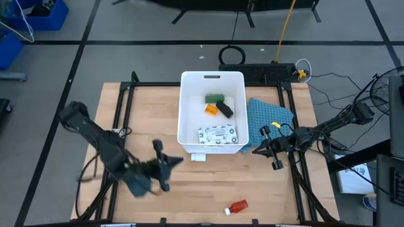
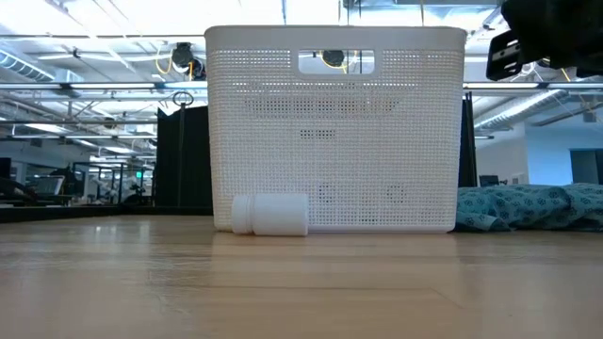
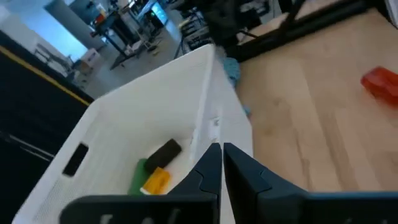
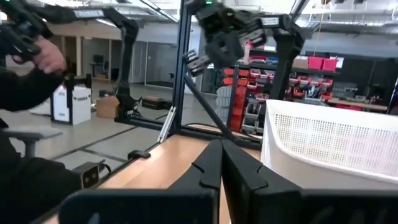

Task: Pick & place medical supplies in basket/bin
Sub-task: Put the white medicine bottle into the bin

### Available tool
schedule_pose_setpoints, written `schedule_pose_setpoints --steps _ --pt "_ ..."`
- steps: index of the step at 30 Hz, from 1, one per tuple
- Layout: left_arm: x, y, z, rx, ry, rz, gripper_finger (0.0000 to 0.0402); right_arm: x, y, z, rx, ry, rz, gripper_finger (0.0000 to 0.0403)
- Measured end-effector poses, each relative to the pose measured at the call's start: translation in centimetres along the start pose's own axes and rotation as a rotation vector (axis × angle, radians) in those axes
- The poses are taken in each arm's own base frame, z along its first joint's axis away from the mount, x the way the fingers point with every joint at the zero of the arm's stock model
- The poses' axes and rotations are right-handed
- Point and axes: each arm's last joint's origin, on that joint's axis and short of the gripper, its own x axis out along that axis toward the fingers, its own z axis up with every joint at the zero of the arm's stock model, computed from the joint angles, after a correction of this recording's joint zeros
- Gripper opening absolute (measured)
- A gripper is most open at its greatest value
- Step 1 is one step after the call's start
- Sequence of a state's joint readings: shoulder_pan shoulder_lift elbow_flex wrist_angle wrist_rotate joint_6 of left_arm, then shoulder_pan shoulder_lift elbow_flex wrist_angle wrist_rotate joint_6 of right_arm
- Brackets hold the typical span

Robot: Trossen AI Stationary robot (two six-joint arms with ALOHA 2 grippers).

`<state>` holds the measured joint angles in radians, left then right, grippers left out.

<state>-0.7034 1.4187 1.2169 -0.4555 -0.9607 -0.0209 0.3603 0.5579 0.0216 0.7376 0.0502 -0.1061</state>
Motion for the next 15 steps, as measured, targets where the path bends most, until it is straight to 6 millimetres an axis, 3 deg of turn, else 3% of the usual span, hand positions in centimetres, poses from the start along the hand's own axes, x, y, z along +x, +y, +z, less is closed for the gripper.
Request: schedule_pose_setpoints --steps 6,15 --pt "1.2 -3.2 1.2 0.099 0.100 -0.003 0.0008 -0.3 -0.1 0.2 -0.079 -0.014 -0.004 0.0000" --pt "0.5 -2.2 0.6 0.011 0.147 0.012 0.0005 -2.0 -0.7 0.6 -0.040 -0.004 -0.047 0.0000"
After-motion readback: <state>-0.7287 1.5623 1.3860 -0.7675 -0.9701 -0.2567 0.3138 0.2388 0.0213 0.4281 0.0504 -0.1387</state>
